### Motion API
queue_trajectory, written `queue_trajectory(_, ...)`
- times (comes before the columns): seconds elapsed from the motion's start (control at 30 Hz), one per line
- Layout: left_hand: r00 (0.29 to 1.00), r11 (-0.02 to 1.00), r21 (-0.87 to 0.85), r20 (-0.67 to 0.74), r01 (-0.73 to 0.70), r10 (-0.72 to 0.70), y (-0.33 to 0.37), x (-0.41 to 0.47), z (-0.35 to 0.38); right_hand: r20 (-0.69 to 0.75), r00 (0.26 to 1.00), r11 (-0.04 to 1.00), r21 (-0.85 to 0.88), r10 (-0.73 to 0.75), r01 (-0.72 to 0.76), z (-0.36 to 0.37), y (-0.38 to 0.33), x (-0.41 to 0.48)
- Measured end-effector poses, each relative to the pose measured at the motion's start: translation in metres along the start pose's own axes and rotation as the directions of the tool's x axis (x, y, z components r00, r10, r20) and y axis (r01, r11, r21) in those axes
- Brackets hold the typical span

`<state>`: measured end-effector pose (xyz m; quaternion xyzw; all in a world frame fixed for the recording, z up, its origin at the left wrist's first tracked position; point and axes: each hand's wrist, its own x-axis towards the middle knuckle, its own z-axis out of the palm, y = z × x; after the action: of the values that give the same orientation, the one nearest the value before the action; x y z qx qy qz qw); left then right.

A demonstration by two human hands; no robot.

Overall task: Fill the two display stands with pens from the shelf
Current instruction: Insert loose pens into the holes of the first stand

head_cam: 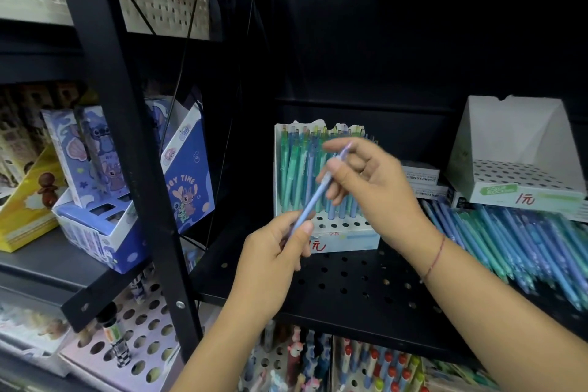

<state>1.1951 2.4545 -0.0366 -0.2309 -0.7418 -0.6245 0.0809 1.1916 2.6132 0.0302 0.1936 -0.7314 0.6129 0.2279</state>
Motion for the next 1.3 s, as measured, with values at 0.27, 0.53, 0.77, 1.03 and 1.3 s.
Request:
queue_trajectory(0.27,0.963,0.983,0.168,-0.269,0.073,-0.026,-0.006,0.006,0.000,-0.296,0.921,0.926,-0.348,-0.254,0.144,-0.019,0.006,0.003)
queue_trajectory(0.53,0.980,0.972,0.156,-0.113,0.178,-0.161,-0.009,0.012,-0.002,-0.107,0.960,0.827,-0.538,-0.259,0.163,-0.006,0.018,0.003)
queue_trajectory(0.77,0.980,0.972,0.145,-0.106,0.183,-0.168,-0.009,0.012,-0.003,-0.060,0.935,0.702,-0.677,-0.350,0.220,-0.008,0.024,0.004)
queue_trajectory(1.03,0.978,0.970,0.152,-0.111,0.192,-0.176,-0.008,0.012,-0.004,-0.002,0.966,0.694,-0.696,-0.257,0.183,-0.008,0.021,0.002)
queue_trajectory(1.3,0.975,0.969,0.133,-0.103,0.210,-0.197,-0.010,0.013,-0.005,-0.334,0.931,0.612,-0.708,0.147,-0.351,-0.105,-0.006,0.015)
